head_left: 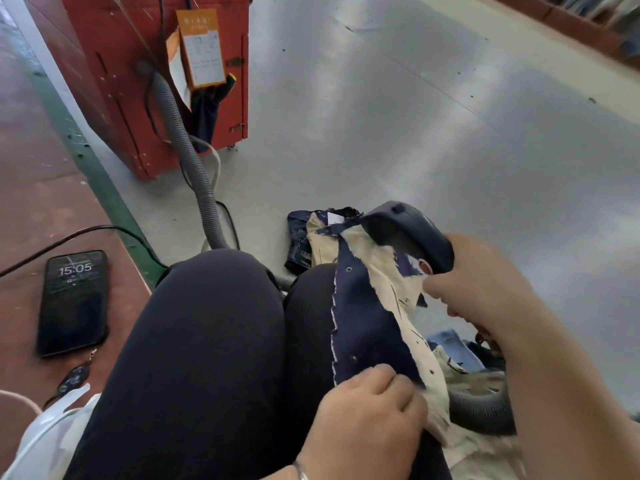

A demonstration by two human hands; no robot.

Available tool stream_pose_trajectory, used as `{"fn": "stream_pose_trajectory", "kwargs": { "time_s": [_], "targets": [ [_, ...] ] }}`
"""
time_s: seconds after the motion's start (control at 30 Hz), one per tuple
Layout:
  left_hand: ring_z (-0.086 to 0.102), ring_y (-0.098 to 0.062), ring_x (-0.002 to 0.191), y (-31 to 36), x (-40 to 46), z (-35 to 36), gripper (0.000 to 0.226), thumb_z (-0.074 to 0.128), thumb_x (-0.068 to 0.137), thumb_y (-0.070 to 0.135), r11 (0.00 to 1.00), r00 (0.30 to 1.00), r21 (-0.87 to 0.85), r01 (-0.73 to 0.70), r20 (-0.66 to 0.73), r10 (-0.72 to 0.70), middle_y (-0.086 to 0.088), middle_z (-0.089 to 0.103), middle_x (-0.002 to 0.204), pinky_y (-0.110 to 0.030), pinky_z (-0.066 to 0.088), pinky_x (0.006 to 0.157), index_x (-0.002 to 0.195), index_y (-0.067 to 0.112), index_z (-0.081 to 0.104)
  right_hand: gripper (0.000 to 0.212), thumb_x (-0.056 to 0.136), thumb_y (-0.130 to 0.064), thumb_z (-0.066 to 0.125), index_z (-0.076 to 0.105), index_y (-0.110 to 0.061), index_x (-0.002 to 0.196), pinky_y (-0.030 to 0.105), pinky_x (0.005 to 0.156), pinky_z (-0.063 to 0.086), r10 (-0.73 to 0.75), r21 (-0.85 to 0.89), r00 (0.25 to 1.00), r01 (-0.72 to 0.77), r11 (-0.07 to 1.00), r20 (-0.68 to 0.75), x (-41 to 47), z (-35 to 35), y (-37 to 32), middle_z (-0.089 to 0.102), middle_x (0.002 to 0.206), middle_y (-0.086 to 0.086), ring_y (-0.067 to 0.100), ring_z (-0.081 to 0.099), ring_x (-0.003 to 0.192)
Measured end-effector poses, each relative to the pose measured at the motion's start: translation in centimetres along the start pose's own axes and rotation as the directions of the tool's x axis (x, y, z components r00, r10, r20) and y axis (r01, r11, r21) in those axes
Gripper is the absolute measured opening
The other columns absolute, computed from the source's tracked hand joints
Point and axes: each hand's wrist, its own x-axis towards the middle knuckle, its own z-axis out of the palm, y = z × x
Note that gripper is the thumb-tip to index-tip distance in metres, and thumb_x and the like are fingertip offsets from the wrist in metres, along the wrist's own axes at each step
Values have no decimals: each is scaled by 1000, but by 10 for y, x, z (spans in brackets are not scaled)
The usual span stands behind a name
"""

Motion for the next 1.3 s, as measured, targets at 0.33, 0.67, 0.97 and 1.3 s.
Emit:
{"fn": "stream_pose_trajectory", "kwargs": {
  "time_s": [0.33,0.67,0.97,1.3],
  "targets": [
    [65,-13,73,-13,-7,-23,30,43,65,8,994,997,-108,25,-73,-33,8,66,76,-24,47,44,69,18,70,38,47,-56,58,56,-52,85,35,47,47,69,89,998,-69,994,0,-122,-17,66,65,58,-12,12,59,47],
    [67,-14,67,-6,-7,-14,39,36,65,1,999,992,27,31,-119,-28,2,68,70,-22,49,43,64,15,73,21,76,-29,65,47,-39,79,28,49,34,11,-97,998,-4,995,68,-84,19,46,57,64,-7,8,55,60],
    [69,-11,80,-16,-12,-24,28,80,56,5,989,993,-141,48,-104,-63,9,71,86,-21,56,58,80,19,77,20,80,-12,68,59,-24,93,34,55,58,54,132,997,-46,990,-55,-19,-5,52,66,68,3,19,68,54],
    [68,-13,81,-18,-14,-28,18,73,66,2,986,995,-164,28,-92,-43,7,70,86,-27,56,58,80,14,76,39,52,-54,53,55,-45,90,29,47,49,-4,-3,999,4,1000,53,-141,-22,95,63,64,-20,5,59,52]
  ]
}}
